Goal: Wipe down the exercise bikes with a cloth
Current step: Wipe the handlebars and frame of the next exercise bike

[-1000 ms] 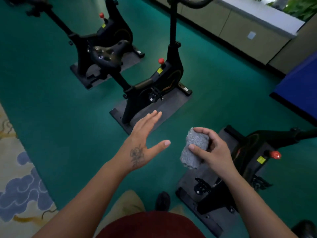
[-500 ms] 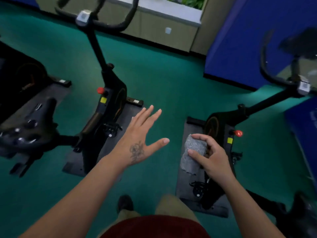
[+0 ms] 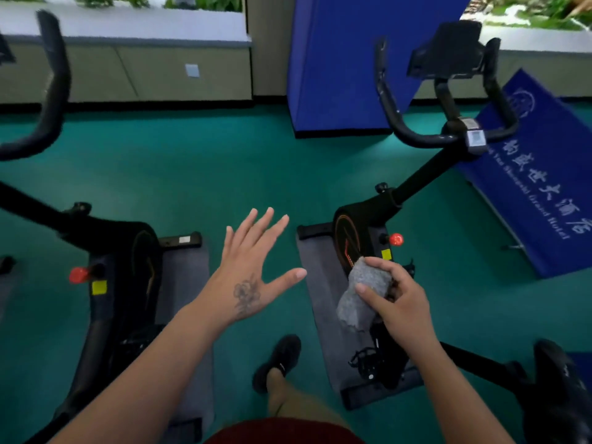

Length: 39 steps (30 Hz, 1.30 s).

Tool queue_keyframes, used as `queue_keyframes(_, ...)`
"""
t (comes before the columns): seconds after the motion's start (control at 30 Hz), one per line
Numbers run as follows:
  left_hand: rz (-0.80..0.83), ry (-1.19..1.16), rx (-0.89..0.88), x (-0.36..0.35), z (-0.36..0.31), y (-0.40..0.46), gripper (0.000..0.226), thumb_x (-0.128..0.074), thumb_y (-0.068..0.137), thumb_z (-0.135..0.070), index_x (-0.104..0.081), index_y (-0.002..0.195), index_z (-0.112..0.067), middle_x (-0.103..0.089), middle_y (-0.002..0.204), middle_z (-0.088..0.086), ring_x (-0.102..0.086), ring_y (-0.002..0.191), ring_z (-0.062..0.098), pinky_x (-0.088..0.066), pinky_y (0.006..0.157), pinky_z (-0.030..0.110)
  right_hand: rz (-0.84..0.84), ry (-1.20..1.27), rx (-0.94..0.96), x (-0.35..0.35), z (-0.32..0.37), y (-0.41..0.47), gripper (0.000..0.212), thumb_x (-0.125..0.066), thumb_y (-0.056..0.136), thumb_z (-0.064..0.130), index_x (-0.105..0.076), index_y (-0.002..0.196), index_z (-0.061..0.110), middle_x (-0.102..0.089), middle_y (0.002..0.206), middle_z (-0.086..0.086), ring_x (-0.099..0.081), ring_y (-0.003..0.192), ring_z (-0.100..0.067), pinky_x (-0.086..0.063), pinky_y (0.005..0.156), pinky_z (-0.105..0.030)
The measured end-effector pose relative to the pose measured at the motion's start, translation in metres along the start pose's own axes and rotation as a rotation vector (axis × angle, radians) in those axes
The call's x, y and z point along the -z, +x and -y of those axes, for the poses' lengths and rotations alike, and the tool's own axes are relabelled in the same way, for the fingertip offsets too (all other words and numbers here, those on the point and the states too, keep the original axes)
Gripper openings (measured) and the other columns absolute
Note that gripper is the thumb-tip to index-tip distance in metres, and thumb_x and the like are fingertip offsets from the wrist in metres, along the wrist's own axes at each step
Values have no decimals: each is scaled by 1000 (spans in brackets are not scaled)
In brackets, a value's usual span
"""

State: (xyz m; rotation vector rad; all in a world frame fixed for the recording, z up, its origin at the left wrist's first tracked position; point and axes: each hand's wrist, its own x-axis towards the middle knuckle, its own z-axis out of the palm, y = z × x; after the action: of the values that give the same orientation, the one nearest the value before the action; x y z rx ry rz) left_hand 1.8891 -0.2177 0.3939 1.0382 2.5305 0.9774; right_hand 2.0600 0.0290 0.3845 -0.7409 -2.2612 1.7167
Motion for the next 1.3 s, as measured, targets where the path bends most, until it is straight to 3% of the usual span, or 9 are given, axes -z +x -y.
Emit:
queue_keyframes(0.13, 46, 35, -44, 11, -7, 83, 101, -36, 87, -94, -18, 170, -40, -6, 179, -13, 13, 164, 5, 8, 132, 54, -35, 49, -10, 9, 9, 66, 38, -83, 89, 19, -71, 121, 36, -69, 127, 17, -67, 117, -6, -60, 85, -23)
queue_keyframes(0.33, 50, 7, -104, 20, -21, 181, 97, -45, 90, -88, -17, 170, -39, -7, 179, -15, 10, 164, 5, 1, 133, 59, -78, 39, 3, 32, 34, 152, 39, -83, 90, 21, -68, 122, 39, -68, 126, 23, -66, 121, -8, -59, 96, -35)
queue_keyframes(0.57, 156, -49, -165, 23, -6, 280, 98, -45, 89, -90, -13, 169, -43, -2, 178, -19, 12, 163, 2, -1, 133, 60, -214, -11, 13, 43, 55, 216, 42, -78, 93, 14, -67, 118, 45, -68, 122, 28, -65, 114, 1, -56, 95, -30)
queue_keyframes(0.67, 205, -86, -218, 28, 8, 337, 96, -51, 91, -85, -12, 169, -45, -1, 178, -22, 11, 163, 0, -6, 134, 59, -305, 10, 24, 45, 66, 250, 46, -78, 93, 9, -68, 114, 48, -69, 122, 23, -67, 114, -4, -57, 93, -29)
queue_keyframes(0.9, 314, -173, -314, 53, 32, 468, 97, -58, 92, -80, -15, 170, -41, -3, 177, -23, 9, 162, -2, -11, 134, 57, -488, 8, 6, 36, 99, 333, 52, -82, 88, 11, -66, 124, 45, -67, 131, 12, -66, 120, -14, -58, 100, -52)
queue_keyframes(1.0, 365, -189, -371, 64, 37, 519, 96, -59, 93, -79, -15, 170, -42, -3, 177, -24, 8, 162, -4, -11, 133, 49, -542, -74, 28, 28, 116, 363, 61, -88, 81, 13, -63, 128, 43, -60, 132, 10, -60, 124, -11, -54, 105, -44)
queue_keyframes(1.17, 409, -202, -439, 74, 26, 588, 101, -64, 90, -73, -14, 170, -40, -1, 177, -25, 9, 161, -6, -8, 128, 36, -618, -220, 50, 25, 135, 403, 59, -88, 81, 15, -63, 132, 32, -51, 132, 4, -54, 128, -11, -44, 105, -15)
queue_keyframes(1.3, 422, -184, -537, 68, 22, 623, 101, -65, 92, -74, -13, 171, -38, -1, 178, -21, 7, 163, -1, -11, 130, 38, -615, -172, 69, 39, 145, 426, 58, -86, 82, 17, -64, 134, 28, -56, 133, 7, -57, 130, -16, -50, 108, -35)
